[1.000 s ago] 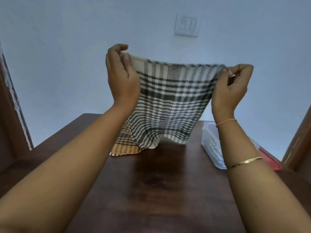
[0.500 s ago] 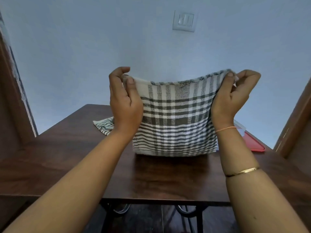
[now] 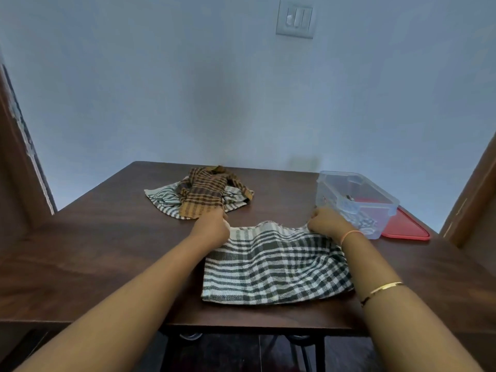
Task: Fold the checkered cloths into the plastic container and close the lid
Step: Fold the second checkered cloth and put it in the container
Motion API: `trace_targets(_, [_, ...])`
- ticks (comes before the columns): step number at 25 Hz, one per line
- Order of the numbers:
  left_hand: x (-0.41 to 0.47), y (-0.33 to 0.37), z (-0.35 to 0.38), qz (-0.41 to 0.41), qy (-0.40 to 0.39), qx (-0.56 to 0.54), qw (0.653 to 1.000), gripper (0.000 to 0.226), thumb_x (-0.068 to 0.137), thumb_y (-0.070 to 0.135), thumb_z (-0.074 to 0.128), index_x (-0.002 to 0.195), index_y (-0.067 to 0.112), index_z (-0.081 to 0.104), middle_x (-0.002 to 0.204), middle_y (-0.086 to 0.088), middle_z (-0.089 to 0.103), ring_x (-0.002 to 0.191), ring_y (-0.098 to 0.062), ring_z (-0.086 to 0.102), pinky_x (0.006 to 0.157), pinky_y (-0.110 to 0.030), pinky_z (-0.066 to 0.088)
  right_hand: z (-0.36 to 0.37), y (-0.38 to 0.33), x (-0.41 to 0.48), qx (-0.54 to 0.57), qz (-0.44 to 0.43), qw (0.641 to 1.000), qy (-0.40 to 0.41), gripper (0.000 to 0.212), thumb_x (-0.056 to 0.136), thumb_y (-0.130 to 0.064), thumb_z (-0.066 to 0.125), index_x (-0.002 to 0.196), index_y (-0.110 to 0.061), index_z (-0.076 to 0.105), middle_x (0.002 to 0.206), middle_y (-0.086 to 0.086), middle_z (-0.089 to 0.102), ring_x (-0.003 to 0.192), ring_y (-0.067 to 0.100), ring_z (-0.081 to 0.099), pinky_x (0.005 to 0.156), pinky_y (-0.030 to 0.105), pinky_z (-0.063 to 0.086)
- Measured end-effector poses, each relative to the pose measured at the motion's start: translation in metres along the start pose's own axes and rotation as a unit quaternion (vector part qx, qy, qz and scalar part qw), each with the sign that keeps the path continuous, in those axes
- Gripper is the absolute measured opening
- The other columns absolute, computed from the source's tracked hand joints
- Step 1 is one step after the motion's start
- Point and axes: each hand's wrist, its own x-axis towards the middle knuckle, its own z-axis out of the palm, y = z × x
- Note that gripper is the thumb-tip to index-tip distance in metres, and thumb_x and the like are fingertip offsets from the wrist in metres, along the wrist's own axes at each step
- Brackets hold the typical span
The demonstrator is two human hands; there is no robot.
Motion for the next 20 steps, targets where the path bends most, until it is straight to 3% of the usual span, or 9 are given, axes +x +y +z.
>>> trace_targets(3, [0.009,-0.001,0.002,-0.004,0.006,0.022,1.000,0.023,0.095,0.015,0.041,0.114,0.012,0.054,0.120,-0.008,0.057,0.106,-0.025,0.054,0.081,-0.032,0.043,-0.001,0.007,0.005,-0.026,0.022,0.999,0.023,0.033,0.088,-0.002,0.042,0.057,-0.010,0.035,0.060,0.005,0.039,0.056,0.018,0.040,0.054,0.027,0.032])
trace_targets(6, [0.013,0.000,0.005,0.011,0.019,0.061,0.998,0.021,0.097,0.019,0.042,0.112,0.011,0.054,0.117,-0.009,0.058,0.105,-0.025,0.054,0.083,-0.033,0.043,-0.005,0.012,0.011,-0.056,0.043,0.997,0.037,0.022,0.089,-0.005,0.042,0.067,-0.006,0.043,0.065,0.006,0.045,0.074,0.026,0.050,0.065,0.028,0.037])
trace_targets(9, [0.015,0.003,0.006,0.028,0.026,0.084,0.996,0.019,0.096,0.020,0.043,0.109,0.012,0.055,0.112,-0.008,0.060,0.098,-0.024,0.054,0.080,-0.033,0.044,-0.013,0.015,0.013,-0.071,0.050,0.995,0.045,0.025,0.087,-0.004,0.044,0.063,-0.007,0.041,0.064,0.007,0.046,0.066,0.024,0.047,0.052,0.025,0.032])
trace_targets(11, [0.016,0.006,0.005,0.032,0.018,0.111,0.993,0.019,0.095,0.021,0.046,0.106,0.012,0.058,0.107,-0.006,0.061,0.093,-0.024,0.055,0.077,-0.034,0.045,-0.018,0.014,0.012,-0.099,0.038,0.994,0.041,0.011,0.087,-0.006,0.044,0.083,-0.002,0.054,0.086,0.014,0.059,0.076,0.026,0.052,0.064,0.027,0.041])
trace_targets(13, [0.019,0.008,0.005,0.026,-0.002,0.135,0.990,0.018,0.091,0.017,0.049,0.102,0.012,0.062,0.101,-0.005,0.064,0.084,-0.022,0.055,0.073,-0.034,0.046,-0.016,0.016,0.013,-0.142,0.036,0.989,0.020,0.038,0.086,-0.007,0.044,0.123,-0.005,0.052,0.125,0.015,0.058,0.104,0.031,0.057,0.086,0.033,0.047])
trace_targets(14, [0.019,0.008,0.005,0.022,-0.016,0.145,0.989,0.018,0.089,0.015,0.050,0.101,0.013,0.064,0.096,-0.004,0.064,0.079,-0.021,0.053,0.070,-0.033,0.046,-0.013,0.017,0.012,-0.161,0.041,0.986,0.007,0.042,0.086,-0.007,0.043,0.128,-0.005,0.049,0.131,0.014,0.055,0.113,0.032,0.056,0.095,0.037,0.047])
trace_targets(17, [0.019,0.009,0.004,0.036,-0.053,0.166,0.984,0.019,0.088,0.014,0.054,0.101,0.010,0.066,0.093,-0.003,0.063,0.077,-0.021,0.054,0.068,-0.032,0.046,-0.006,0.021,0.007,-0.186,0.041,0.982,-0.001,0.023,0.088,-0.006,0.042,0.104,-0.003,0.059,0.116,0.018,0.062,0.101,0.033,0.058,0.093,0.038,0.048])
trace_targets(20, [0.013,0.011,0.000,0.057,-0.086,0.175,0.979,0.022,0.092,0.023,0.056,0.110,0.010,0.060,0.117,-0.009,0.059,0.102,-0.025,0.057,0.088,-0.036,0.049,-0.005,0.020,0.004,-0.196,0.024,0.980,0.025,0.028,0.089,-0.003,0.040,0.109,0.001,0.060,0.114,0.018,0.063,0.104,0.033,0.060,0.092,0.038,0.048])
